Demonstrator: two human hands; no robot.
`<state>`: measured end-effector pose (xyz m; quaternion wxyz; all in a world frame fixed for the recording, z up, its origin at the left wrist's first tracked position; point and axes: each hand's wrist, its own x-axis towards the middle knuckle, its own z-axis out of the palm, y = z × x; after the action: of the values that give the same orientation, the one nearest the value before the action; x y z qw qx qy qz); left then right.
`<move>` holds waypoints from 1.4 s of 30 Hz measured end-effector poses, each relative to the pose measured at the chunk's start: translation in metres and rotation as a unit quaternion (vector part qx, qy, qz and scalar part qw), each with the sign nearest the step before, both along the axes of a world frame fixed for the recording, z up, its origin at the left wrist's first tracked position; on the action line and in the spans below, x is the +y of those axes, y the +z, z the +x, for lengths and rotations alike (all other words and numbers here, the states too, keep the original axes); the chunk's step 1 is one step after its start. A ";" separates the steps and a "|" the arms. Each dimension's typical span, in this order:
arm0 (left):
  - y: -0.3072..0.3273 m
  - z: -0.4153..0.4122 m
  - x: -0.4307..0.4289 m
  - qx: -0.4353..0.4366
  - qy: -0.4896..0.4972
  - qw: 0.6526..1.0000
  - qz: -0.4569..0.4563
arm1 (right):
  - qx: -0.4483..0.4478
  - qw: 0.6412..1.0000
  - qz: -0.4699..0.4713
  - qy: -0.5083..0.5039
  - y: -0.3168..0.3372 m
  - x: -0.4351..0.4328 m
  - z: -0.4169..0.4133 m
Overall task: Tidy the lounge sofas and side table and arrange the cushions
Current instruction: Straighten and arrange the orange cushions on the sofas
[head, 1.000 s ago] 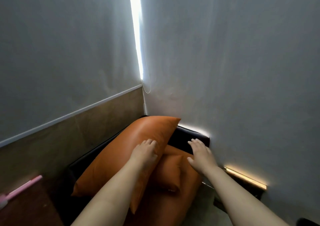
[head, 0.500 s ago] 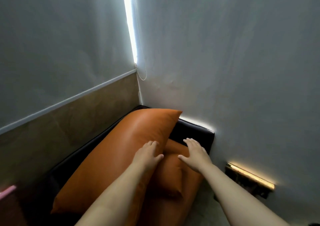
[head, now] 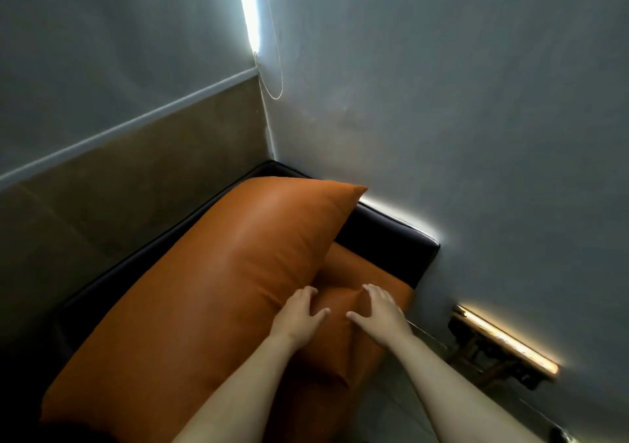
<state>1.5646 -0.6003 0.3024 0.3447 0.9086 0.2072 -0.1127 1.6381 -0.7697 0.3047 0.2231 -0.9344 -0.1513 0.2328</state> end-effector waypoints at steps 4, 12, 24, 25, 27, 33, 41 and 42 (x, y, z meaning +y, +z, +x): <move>-0.023 0.030 -0.009 0.029 0.031 0.999 -0.033 | 0.041 0.999 0.009 0.004 -0.025 0.000 0.036; -0.058 0.048 -0.023 0.066 0.123 0.985 -0.105 | 0.120 0.991 0.048 0.018 -0.058 0.015 0.061; -0.056 0.037 0.000 0.031 0.187 0.967 -0.168 | 0.178 0.976 0.123 -0.039 -0.059 0.045 0.048; -0.058 0.036 0.000 0.036 0.182 0.967 -0.172 | 0.184 0.974 0.120 -0.050 -0.063 0.042 0.046; -0.066 0.035 -0.001 0.045 0.173 0.968 -0.176 | 0.191 0.973 0.113 -0.070 -0.071 0.037 0.042; -0.095 0.042 -0.014 0.059 0.160 0.969 -0.177 | 0.218 0.954 0.133 -0.160 -0.099 0.018 0.038; -0.141 0.068 -0.039 0.036 0.119 0.982 -0.140 | 0.232 0.941 0.142 -0.201 -0.154 0.005 0.038; -0.146 0.070 -0.038 0.031 0.119 0.984 -0.132 | 0.241 0.936 0.150 -0.210 -0.160 0.005 0.039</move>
<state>1.6344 -0.6385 0.1563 0.4658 0.8201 0.3080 -0.1253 1.6773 -0.7649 0.1450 0.4346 -0.8165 0.0737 0.3729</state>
